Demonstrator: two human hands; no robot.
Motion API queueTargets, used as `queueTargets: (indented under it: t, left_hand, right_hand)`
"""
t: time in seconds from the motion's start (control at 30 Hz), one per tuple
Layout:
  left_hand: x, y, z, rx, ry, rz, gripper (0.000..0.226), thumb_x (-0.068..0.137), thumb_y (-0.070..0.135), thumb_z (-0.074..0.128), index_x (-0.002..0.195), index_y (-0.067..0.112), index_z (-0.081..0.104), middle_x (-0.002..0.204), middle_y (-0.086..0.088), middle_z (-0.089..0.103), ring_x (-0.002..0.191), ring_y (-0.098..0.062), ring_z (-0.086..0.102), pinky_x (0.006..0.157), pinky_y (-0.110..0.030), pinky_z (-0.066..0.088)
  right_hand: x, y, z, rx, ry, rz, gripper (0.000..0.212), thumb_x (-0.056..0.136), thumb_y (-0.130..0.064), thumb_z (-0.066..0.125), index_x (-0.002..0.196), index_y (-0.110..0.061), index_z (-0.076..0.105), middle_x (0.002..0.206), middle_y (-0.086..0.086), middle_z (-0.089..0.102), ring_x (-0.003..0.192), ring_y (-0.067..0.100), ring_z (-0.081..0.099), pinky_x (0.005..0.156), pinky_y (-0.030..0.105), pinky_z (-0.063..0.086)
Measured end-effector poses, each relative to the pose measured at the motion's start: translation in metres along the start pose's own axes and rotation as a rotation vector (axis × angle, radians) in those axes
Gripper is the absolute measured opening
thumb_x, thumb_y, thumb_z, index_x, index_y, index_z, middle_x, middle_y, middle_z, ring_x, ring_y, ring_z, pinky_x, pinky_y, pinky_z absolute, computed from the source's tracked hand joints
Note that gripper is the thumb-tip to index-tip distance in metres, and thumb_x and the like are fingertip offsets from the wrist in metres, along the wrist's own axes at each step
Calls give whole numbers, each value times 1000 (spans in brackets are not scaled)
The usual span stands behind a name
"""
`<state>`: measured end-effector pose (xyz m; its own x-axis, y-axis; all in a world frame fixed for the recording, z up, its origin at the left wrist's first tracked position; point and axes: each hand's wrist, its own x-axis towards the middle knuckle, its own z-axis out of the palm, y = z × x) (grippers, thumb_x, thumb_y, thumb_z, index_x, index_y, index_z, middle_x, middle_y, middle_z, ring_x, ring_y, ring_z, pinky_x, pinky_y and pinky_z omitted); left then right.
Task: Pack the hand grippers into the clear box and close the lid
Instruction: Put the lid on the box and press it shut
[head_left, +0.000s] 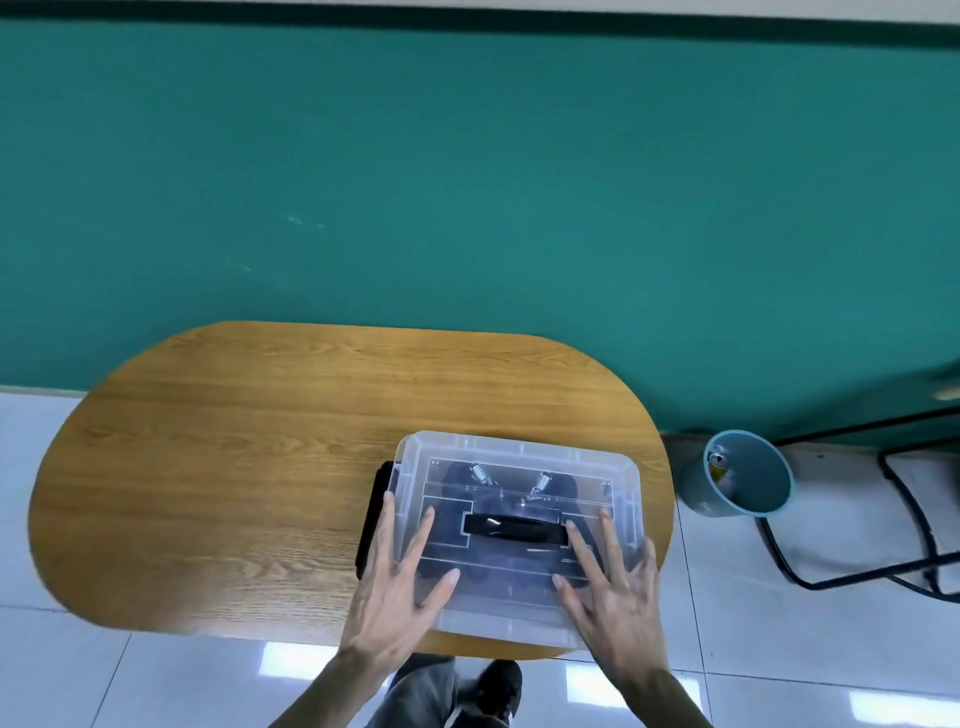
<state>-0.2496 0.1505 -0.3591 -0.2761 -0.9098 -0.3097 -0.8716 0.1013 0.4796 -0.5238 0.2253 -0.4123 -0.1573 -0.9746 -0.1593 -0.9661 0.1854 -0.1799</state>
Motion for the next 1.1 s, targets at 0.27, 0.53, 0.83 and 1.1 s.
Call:
queueTargets:
  t: [0.27, 0.53, 0.83, 1.1]
  left_hand:
    - [2, -1, 1, 18, 16, 23, 78, 98, 63, 40, 158, 45, -7, 155, 13, -48, 137, -2, 6, 80, -13, 47]
    - [13, -33, 12, 48, 16, 13, 75, 95, 70, 30, 158, 46, -3, 158, 8, -45, 155, -24, -14, 102, -47, 53]
    - [46, -23, 13, 378, 98, 179, 77, 102, 65, 19, 164, 21, 5, 170, -14, -10, 157, -29, -6, 123, -52, 8]
    - [70, -31, 10, 363, 47, 189, 74, 102, 66, 22, 163, 29, 6, 171, -11, -9, 156, -31, -9, 124, -52, 9]
  right_hand:
    - [5, -2, -2, -15, 27, -9, 67, 97, -61, 35, 156, -30, 34, 169, 10, 11, 139, 58, 27, 112, 69, 26]
    - [6, -28, -8, 47, 67, 34, 61, 97, -59, 36, 151, -33, 43, 165, 10, 27, 135, 60, 32, 100, 67, 41]
    - [26, -18, -16, 11, 97, 20, 66, 101, -55, 33, 159, -24, 27, 168, 15, 13, 153, 42, 11, 118, 61, 23]
    - [37, -12, -7, 22, 107, -23, 67, 101, -52, 37, 158, -17, 29, 167, 20, 12, 154, 38, 9, 120, 55, 25]
